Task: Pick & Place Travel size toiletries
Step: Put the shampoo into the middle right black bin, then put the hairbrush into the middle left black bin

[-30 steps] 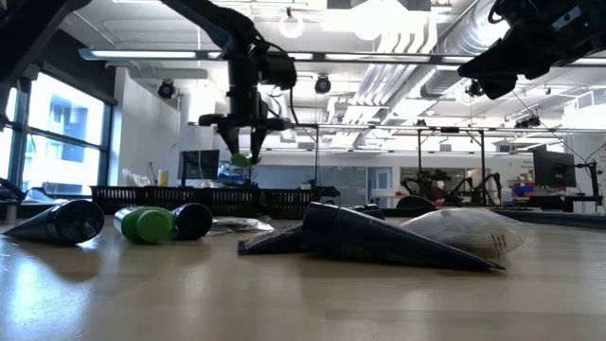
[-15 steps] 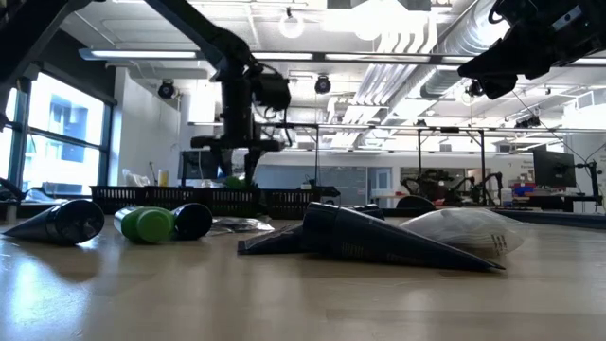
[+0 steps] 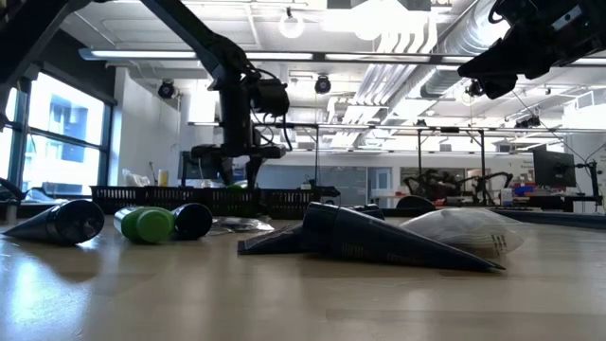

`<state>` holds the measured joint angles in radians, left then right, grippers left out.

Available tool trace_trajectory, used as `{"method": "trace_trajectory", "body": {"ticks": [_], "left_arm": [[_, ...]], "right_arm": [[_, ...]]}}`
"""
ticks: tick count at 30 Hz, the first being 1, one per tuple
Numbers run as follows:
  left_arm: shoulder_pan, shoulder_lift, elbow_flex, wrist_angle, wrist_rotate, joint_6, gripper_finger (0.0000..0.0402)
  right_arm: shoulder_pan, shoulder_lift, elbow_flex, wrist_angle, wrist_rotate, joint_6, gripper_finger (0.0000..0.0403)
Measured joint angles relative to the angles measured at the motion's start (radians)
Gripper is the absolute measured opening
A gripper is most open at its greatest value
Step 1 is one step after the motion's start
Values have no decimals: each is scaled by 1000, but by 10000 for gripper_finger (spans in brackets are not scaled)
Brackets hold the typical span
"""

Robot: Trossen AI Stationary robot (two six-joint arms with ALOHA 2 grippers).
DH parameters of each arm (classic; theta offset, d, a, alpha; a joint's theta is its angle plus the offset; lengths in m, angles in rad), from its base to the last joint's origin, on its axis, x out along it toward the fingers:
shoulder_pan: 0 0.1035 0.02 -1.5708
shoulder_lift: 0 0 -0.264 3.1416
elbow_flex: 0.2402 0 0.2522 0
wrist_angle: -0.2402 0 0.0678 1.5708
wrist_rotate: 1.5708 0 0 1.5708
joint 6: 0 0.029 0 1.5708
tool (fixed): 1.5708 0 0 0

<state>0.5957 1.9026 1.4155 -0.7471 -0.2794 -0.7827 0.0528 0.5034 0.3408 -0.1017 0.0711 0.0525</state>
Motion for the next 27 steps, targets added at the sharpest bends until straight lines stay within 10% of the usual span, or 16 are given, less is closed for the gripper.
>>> {"method": "trace_trajectory", "body": {"ticks": [14, 27], "left_arm": [[0, 0, 1, -2, -3, 18, 240], [0, -2, 90, -33, 9, 79, 138]], "right_arm": [[0, 0, 0, 0, 0, 4, 3], [0, 0, 0, 9, 3, 30, 3]]}}
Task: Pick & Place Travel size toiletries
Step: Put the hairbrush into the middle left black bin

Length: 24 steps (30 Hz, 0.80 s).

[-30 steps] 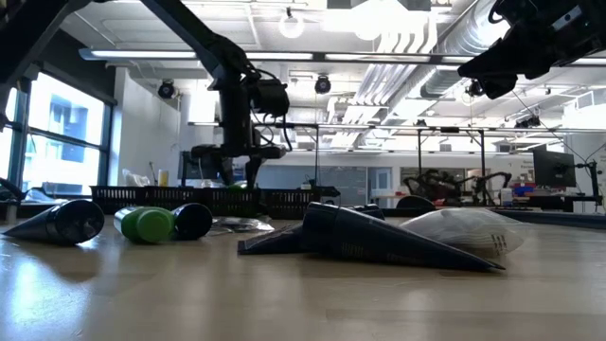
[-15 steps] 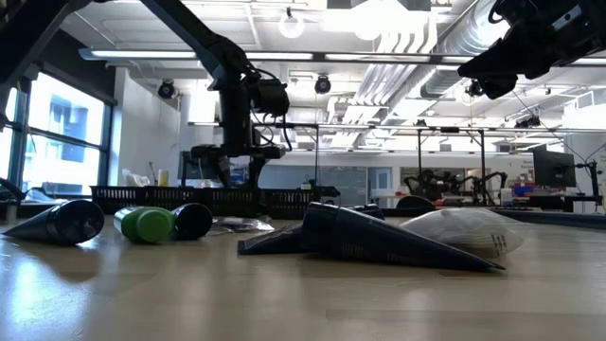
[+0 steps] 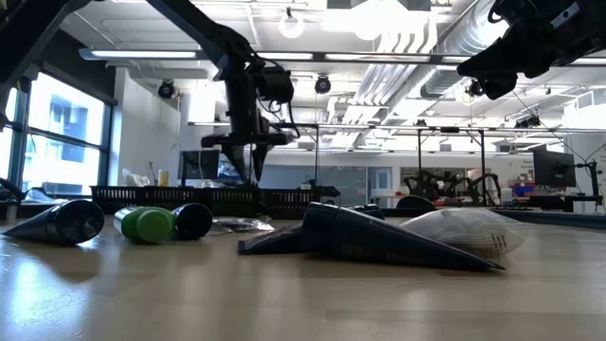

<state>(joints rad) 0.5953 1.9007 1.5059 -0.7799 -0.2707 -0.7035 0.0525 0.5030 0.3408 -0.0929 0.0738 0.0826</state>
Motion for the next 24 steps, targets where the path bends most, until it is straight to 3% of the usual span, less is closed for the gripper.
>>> {"method": "trace_trajectory", "body": {"ticks": [9, 13, 19, 24], "left_arm": [[-27, -2, 8, -44, 80, 138, 97], [-83, -7, 8, -66, 24, 205, 80], [-156, -95, 7, -112, -138, 225, 50], [-216, -195, 7, -91, -168, 267, 19]], "right_arm": [[0, 0, 0, 0, 2, 0, 3], [0, 0, 0, 1, 12, 0, 3], [0, 0, 0, 14, 32, 0, 3], [0, 0, 0, 31, 32, 0, 3]]}}
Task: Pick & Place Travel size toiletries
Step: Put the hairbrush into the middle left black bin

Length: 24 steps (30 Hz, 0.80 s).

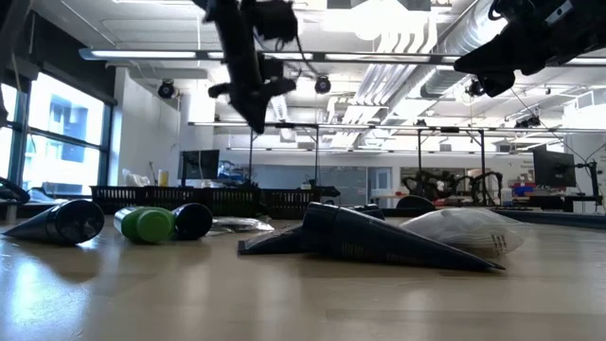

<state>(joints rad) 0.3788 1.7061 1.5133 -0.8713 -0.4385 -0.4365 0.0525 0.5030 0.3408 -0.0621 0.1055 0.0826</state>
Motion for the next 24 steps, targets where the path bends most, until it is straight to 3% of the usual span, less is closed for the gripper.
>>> {"method": "trace_trajectory", "body": {"ticks": [7, 11, 24], "left_arm": [[-91, -73, -106, 173, -9, 81, 3], [-138, -112, -217, 349, 40, 97, 1], [-319, -255, -664, 1063, 160, 152, 1]], "right_arm": [[0, 0, 0, 7, 0, 0, 3], [0, 0, 0, 18, -1, 0, 3], [0, 18, 0, 41, -4, 1, 3]]}}
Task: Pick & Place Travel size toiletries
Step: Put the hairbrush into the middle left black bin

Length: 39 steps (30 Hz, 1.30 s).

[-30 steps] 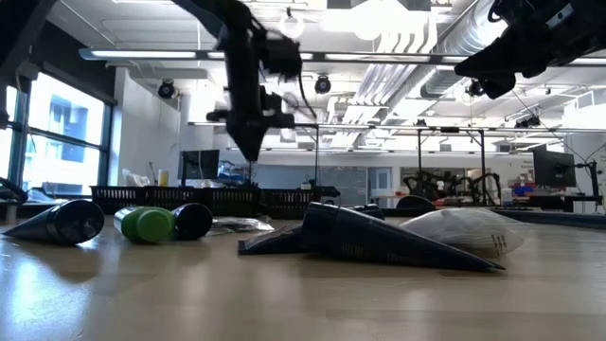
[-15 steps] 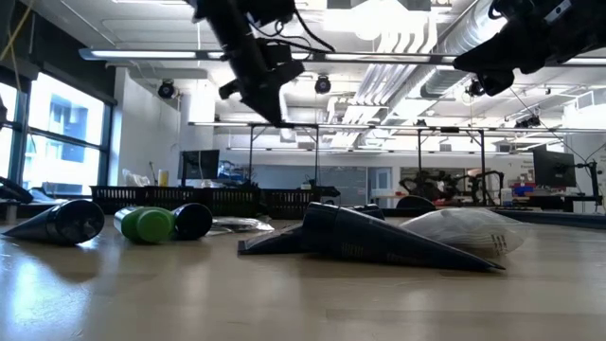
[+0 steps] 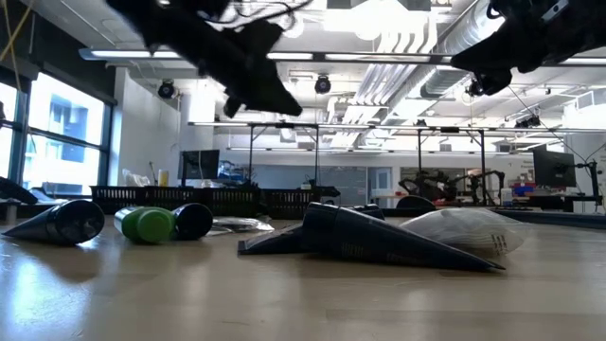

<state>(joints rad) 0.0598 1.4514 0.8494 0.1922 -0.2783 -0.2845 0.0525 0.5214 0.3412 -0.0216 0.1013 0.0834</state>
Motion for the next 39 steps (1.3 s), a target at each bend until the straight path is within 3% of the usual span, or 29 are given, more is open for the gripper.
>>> {"method": "trace_trajectory", "body": {"ticks": [7, 14, 21, 26, 34, 39], "left_arm": [[-130, -40, -149, 284, -1, 94, 1], [-229, -81, -194, 336, -14, 166, 1], [-236, -174, -233, 301, -31, 233, 1], [-226, -270, -255, 165, -31, 261, 1], [-193, -343, -302, 71, -45, 338, 1], [-108, -362, -340, 33, -16, 384, 1]], "right_arm": [[0, 28, 0, 10, 2, 0, 3], [0, 57, 0, 25, 4, 0, 3], [0, 90, 0, 75, 4, 1, 3], [0, 116, 0, 112, 8, 2, 3], [0, 158, 0, 235, 177, -57, 3], [-24, 188, 0, 361, 230, -88, 3]]}}
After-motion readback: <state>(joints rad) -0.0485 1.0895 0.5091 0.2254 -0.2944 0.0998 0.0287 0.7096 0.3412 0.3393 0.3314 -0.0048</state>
